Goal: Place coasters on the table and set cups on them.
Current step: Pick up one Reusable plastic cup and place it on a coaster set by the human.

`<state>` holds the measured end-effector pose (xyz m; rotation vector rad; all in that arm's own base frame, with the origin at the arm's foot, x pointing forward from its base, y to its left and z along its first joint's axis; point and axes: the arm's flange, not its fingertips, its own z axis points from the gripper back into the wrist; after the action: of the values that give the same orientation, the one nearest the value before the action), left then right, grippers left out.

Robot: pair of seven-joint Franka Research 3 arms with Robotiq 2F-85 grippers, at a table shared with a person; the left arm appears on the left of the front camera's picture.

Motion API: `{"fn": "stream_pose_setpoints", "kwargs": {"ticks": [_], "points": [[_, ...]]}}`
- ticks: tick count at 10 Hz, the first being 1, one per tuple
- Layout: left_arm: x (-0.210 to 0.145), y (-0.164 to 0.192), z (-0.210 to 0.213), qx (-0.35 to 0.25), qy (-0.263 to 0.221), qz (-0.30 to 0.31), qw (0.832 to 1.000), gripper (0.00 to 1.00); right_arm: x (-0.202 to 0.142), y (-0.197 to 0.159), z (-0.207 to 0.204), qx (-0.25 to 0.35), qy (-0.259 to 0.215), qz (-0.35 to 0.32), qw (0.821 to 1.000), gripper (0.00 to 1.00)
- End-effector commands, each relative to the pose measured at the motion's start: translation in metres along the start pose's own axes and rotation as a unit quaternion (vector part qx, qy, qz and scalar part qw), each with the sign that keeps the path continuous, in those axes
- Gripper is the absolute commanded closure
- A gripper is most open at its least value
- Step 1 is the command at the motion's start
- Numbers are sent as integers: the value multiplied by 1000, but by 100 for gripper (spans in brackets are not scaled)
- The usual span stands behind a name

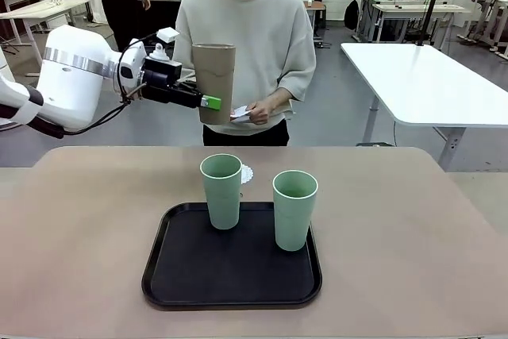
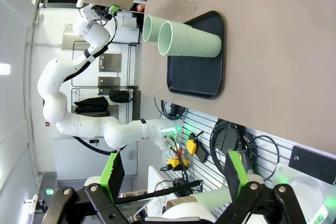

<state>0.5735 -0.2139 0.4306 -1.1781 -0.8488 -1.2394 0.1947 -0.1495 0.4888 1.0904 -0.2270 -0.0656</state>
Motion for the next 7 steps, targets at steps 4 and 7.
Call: {"fn": "stream_pose_setpoints", "kwargs": {"ticks": [4, 7], "points": [[-25, 70, -6, -29, -7, -72, 997, 18, 0, 0, 0, 4, 1, 0, 1000, 0], [-44, 88, -30, -49, 7, -58, 997, 18, 0, 0, 0, 4, 1, 0, 1000, 0]]}}
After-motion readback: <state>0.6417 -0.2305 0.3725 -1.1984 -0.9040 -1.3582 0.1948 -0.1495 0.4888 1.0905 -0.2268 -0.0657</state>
